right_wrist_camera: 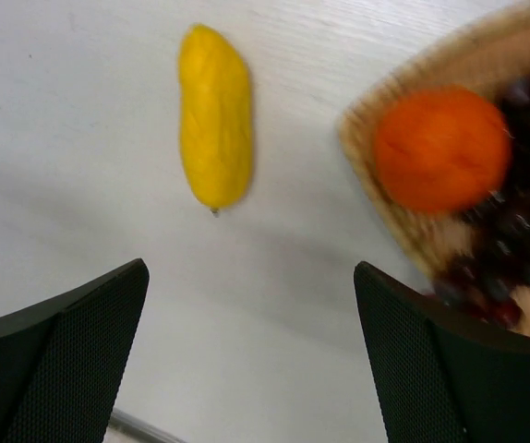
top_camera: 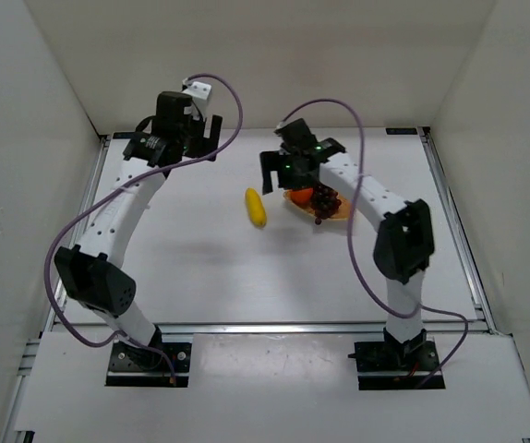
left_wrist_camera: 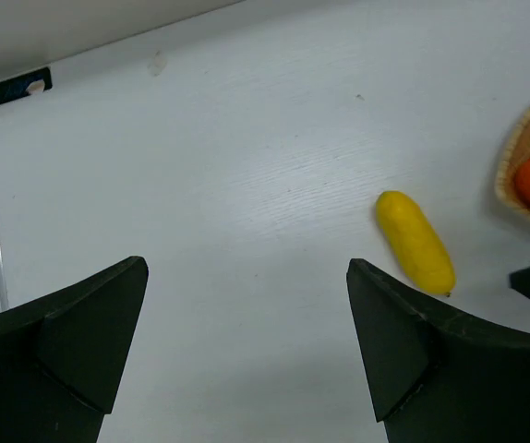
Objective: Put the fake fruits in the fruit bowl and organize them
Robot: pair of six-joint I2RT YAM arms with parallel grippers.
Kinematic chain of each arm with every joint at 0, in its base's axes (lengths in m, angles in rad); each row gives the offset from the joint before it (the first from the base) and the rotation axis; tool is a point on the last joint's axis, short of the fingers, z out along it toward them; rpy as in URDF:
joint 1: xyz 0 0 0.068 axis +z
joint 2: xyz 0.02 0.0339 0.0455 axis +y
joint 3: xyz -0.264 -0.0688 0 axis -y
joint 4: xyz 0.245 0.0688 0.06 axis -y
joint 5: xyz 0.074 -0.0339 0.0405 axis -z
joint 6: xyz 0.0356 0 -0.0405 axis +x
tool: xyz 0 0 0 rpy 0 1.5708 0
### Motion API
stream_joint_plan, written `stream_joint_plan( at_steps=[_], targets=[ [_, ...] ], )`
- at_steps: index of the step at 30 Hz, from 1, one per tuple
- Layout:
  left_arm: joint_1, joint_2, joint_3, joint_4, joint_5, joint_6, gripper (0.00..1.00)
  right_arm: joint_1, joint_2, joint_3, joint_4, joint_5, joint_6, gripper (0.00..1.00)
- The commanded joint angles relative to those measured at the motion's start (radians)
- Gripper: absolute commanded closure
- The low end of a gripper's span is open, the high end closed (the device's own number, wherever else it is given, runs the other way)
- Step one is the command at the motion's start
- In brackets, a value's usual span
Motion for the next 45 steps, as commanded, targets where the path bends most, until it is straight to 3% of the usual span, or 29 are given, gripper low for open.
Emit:
stream_joint_plan(
  at_steps=[1, 6, 13, 15, 16, 19, 20, 23, 26, 29, 33, 38, 45],
  targets=[
    [0.043, -0.094, -0.1, -0.025, -0.023, -0.042, 0.0, 0.068, 0.143, 0.167, 0.001, 0.052, -0.027, 0.04],
    [0.151, -0.129, -0.166, -0.048, -0.043, -0.042, 0.0, 0.137, 0.352, 0.325, 0.001, 0.138, -0.006, 0.04],
    [0.238, -0.104, -0.195, -0.131, -0.057, -0.089, 0.0, 0.18, 0.457, 0.336, -0.045, 0.33, 0.043, 0.08],
    [0.252, -0.103, -0.204, -0.131, -0.033, -0.09, 0.0, 0.18, 0.457, 0.295, -0.045, 0.312, 0.053, 0.26],
    [0.261, -0.103, -0.204, -0.131, -0.032, -0.09, 0.0, 0.189, 0.447, 0.284, -0.045, 0.301, 0.053, 0.46],
    [0.261, -0.103, -0.204, -0.131, -0.032, -0.09, 0.0, 0.198, 0.392, 0.271, -0.045, 0.276, 0.053, 0.72],
    [0.261, -0.103, -0.204, -0.131, -0.032, -0.09, 0.0, 0.199, 0.366, 0.271, -0.045, 0.267, 0.065, 0.86],
    [0.261, -0.114, -0.213, -0.131, -0.032, -0.09, 0.0, 0.199, 0.224, 0.258, -0.033, 0.239, 0.088, 0.94],
    [0.261, -0.114, -0.224, -0.131, -0.032, -0.09, 0.0, 0.17, 0.075, 0.222, -0.033, 0.224, 0.088, 0.94],
    [0.261, -0.123, -0.244, -0.131, -0.032, -0.09, 0.0, 0.056, -0.08, 0.109, -0.024, 0.215, 0.088, 0.94],
    [0.261, -0.123, -0.266, -0.131, -0.032, -0.09, 0.0, -0.109, -0.135, -0.052, -0.024, 0.249, 0.079, 0.94],
    [0.261, -0.123, -0.275, -0.131, -0.042, -0.09, 0.0, -0.289, -0.081, -0.101, -0.024, 0.12, 0.045, 0.94],
    [0.261, -0.143, -0.295, -0.131, -0.042, -0.08, 0.0, -0.329, 0.033, -0.034, -0.07, 0.206, -0.035, 0.85]
  ],
)
